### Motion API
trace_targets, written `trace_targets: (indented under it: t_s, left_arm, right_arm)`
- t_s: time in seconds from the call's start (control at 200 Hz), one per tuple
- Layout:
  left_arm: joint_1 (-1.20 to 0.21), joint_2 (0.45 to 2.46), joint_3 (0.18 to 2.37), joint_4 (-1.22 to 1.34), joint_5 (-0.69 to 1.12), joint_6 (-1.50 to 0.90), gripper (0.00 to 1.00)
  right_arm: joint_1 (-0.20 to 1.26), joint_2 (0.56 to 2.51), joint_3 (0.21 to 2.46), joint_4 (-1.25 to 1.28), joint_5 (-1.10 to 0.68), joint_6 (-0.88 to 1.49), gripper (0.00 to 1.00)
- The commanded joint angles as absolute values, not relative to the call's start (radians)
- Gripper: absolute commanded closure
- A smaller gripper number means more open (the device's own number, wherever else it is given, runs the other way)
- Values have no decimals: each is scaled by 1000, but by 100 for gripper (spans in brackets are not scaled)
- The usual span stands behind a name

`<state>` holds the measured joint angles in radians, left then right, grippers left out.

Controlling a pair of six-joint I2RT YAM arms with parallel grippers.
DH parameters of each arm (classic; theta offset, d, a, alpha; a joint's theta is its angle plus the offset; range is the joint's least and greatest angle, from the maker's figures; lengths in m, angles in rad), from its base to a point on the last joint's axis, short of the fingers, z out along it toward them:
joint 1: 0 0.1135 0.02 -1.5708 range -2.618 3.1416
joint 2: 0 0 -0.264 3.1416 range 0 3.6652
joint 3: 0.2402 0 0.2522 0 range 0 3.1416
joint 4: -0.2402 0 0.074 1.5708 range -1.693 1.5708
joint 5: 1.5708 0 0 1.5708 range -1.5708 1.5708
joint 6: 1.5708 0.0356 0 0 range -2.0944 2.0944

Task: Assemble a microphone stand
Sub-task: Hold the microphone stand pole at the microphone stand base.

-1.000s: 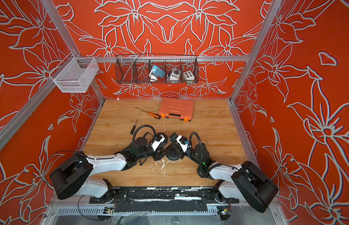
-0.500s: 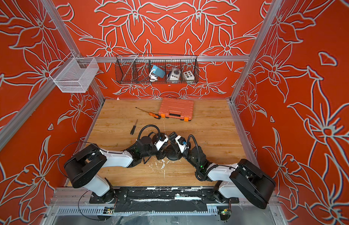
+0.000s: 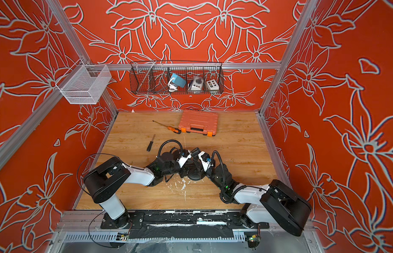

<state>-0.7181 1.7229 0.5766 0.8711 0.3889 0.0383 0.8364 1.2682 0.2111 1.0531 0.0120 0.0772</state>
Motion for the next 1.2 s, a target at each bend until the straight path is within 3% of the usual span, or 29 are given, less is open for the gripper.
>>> trace_targets:
  t_s: [0.0,0.48,0.641,0.921,1.196]
  left_arm:
    - [-721,1743,607,943,405,40,60]
    - [-714,1768,569,1061,234,-10,85]
    - [-688,1711,504,1072,221,-37,87]
    - [-667,1616,416,1013,191,14,84]
    - [-653,1640,398,1072,205,2,67]
  right_arm:
    - [837,1292,194,881,25,80,100]
    - [837,1257,213,805,-17,25,100]
    - [838,1270,218,826,-98,6,100]
    - [838,1339,209,934,-165,12,100]
    - [898,1433,195,1072,-75,-8,100]
